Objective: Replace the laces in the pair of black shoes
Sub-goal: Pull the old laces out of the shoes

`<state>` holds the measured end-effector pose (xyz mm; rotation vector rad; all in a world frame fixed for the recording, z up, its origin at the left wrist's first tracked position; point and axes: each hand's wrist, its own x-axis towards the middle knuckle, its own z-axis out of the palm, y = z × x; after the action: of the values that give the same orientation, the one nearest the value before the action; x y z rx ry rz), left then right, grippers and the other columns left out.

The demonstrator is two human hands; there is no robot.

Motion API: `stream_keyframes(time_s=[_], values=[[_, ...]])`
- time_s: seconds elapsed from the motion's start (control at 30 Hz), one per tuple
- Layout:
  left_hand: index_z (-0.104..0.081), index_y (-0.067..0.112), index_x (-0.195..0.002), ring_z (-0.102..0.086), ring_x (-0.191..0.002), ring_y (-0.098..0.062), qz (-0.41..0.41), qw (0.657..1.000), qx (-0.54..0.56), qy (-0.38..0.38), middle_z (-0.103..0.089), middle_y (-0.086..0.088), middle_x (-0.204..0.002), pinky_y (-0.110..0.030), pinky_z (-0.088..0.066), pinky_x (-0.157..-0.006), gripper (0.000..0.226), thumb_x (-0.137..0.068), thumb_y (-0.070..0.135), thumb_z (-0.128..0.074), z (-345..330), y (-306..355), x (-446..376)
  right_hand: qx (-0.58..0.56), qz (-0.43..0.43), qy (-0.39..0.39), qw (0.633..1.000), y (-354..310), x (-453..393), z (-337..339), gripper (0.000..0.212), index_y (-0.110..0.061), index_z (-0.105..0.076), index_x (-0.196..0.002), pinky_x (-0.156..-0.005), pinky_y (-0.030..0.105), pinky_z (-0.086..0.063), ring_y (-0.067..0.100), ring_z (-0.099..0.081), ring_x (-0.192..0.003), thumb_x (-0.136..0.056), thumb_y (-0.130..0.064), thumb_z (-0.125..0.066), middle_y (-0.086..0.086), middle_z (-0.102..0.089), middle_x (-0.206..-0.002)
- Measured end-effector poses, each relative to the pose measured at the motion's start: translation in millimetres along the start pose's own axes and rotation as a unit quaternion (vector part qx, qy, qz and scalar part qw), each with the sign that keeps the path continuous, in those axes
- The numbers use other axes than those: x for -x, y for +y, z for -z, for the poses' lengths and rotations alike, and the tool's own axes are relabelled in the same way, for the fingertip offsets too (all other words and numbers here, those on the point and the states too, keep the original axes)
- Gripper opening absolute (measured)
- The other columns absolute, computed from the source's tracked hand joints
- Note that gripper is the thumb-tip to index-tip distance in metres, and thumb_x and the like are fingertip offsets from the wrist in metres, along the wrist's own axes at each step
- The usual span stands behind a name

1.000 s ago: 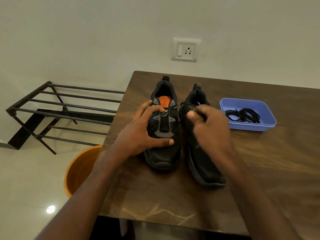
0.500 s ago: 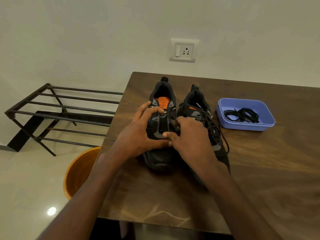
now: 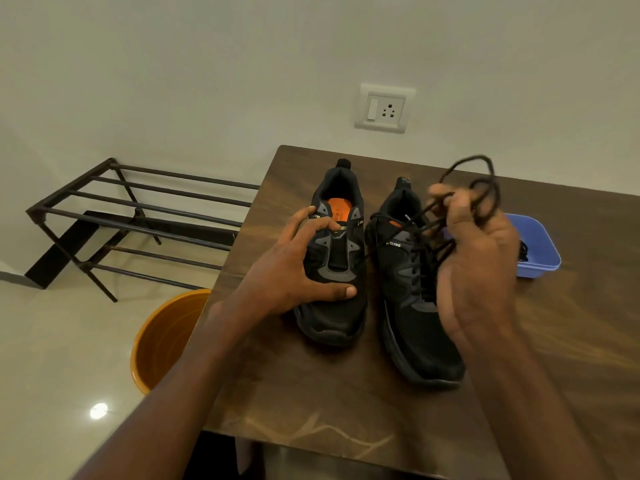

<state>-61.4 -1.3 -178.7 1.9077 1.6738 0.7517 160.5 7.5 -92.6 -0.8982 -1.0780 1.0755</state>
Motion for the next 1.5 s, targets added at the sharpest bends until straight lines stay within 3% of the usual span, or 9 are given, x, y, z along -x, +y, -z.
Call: stream_keyframes(time_s=[0.2, 0.5, 0.7, 0.83, 0.93, 1.1, 1.27, 1.37, 1.5], values=[[-0.033, 0.057, -0.141, -0.038, -0.145, -0.018, -0.023, 1.0, 0.019, 0.01, -0.003, 0.024, -0.165, -0.05, -0.052, -0.108, 0.098, -0.059, 0.073, -0.085, -2.3, -2.9, 0.9, 0.526, -0.003, -0.193, 0.828, 37.7, 9.5, -10.1, 0.022, -0.029, -0.068, -0.11, -0.085, 0.024, -0.05, 0.003, -0.059, -0.096, -0.094, -0.044, -0.068, -0.012, -0.063, -0.106], [-0.034, 0.056, -0.142, -0.037, -0.146, -0.016, -0.022, 1.0, 0.009, 0.012, -0.002, 0.024, -0.165, -0.046, -0.05, -0.111, 0.098, -0.06, 0.071, -0.085, -3.3, -2.7, 0.5, 0.636, -0.069, -0.245, 0.729, 24.1, 8.9, -28.2, 0.016, -0.018, -0.067, -0.112, -0.097, 0.04, -0.052, 0.021, -0.061, -0.108, -0.098, -0.025, -0.068, 0.003, -0.065, -0.11], [-0.035, 0.057, -0.14, -0.035, -0.146, -0.014, -0.011, 1.0, 0.021, 0.001, -0.003, 0.025, -0.164, -0.045, -0.048, -0.112, 0.097, -0.06, 0.067, -0.089, -1.4, -1.3, -0.1, 0.487, -0.052, -0.17, 0.855, 27.9, 7.0, -7.0, 0.012, -0.024, -0.068, -0.086, -0.077, 0.027, -0.046, 0.008, -0.062, -0.09, -0.097, -0.02, -0.068, -0.008, -0.067, -0.089], [-0.034, 0.062, -0.137, -0.035, -0.146, -0.015, 0.002, 1.0, 0.027, -0.011, -0.001, 0.027, -0.164, -0.046, -0.049, -0.11, 0.094, -0.06, 0.066, -0.089, 2.2, 0.6, -0.6, 0.053, -0.141, -0.08, 0.985, 8.1, 8.3, -3.6, 0.02, -0.021, -0.068, -0.099, -0.08, 0.024, -0.055, 0.01, -0.069, -0.099, -0.107, -0.021, -0.05, -0.003, -0.077, -0.104], [-0.034, 0.063, -0.136, -0.03, -0.142, -0.01, 0.008, 1.0, 0.02, -0.017, -0.001, 0.027, -0.164, -0.043, -0.047, -0.109, 0.093, -0.061, 0.066, -0.089, 3.4, 3.6, -0.4, -0.212, -0.124, -0.059, 0.968, -8.7, -5.6, 4.0, 0.019, -0.014, -0.059, -0.104, -0.08, 0.031, -0.057, 0.029, -0.068, -0.118, -0.109, -0.023, -0.043, 0.006, -0.074, -0.107], [-0.031, 0.058, -0.145, -0.025, -0.149, -0.013, 0.001, 1.0, 0.004, -0.017, -0.001, 0.024, -0.166, -0.049, -0.042, -0.117, 0.099, -0.062, 0.073, -0.082, 4.2, 7.4, 2.4, 0.132, -0.089, -0.031, 0.987, 10.2, 2.5, 3.7, 0.016, -0.014, -0.068, -0.097, -0.084, 0.033, -0.057, 0.015, -0.071, -0.089, -0.104, -0.022, -0.058, 0.003, -0.074, -0.086], [-0.047, 0.035, -0.143, -0.037, -0.141, -0.007, -0.092, 0.988, 0.009, 0.126, -0.038, 0.012, -0.154, -0.032, -0.037, -0.114, 0.085, -0.073, 0.07, -0.078, 7.2, 39.0, 11.2, -0.028, -0.16, -0.063, 0.985, -11.3, -1.2, -1.6, 0.014, -0.013, -0.066, -0.098, -0.075, 0.028, -0.056, 0.012, -0.064, -0.08, -0.105, -0.018, -0.055, 0.0, -0.065, -0.079], [-0.047, 0.038, -0.143, -0.056, -0.11, 0.005, -0.048, 0.982, 0.178, 0.028, -0.054, 0.022, -0.126, -0.014, -0.049, -0.089, 0.079, -0.076, 0.051, -0.086, -4.9, 76.9, 19.3, -0.23, -0.23, -0.112, 0.939, -25.8, 0.7, -10.6, 0.014, -0.011, -0.062, -0.1, -0.071, 0.025, -0.053, 0.013, -0.062, -0.079, -0.103, -0.018, -0.051, 0.001, -0.06, -0.081], [-0.066, 0.015, -0.128, -0.072, -0.101, -0.02, -0.073, 0.931, 0.345, -0.09, -0.075, -0.002, -0.114, -0.04, -0.06, -0.089, 0.032, -0.096, 0.018, -0.073, -16.6, 91.3, 20.3, -0.272, -0.255, -0.123, 0.92, -42.0, -0.9, -23.4, 0.011, -0.009, -0.061, -0.1, -0.075, 0.026, -0.055, 0.015, -0.063, -0.082, -0.1, -0.016, -0.053, 0.003, -0.06, -0.082]])
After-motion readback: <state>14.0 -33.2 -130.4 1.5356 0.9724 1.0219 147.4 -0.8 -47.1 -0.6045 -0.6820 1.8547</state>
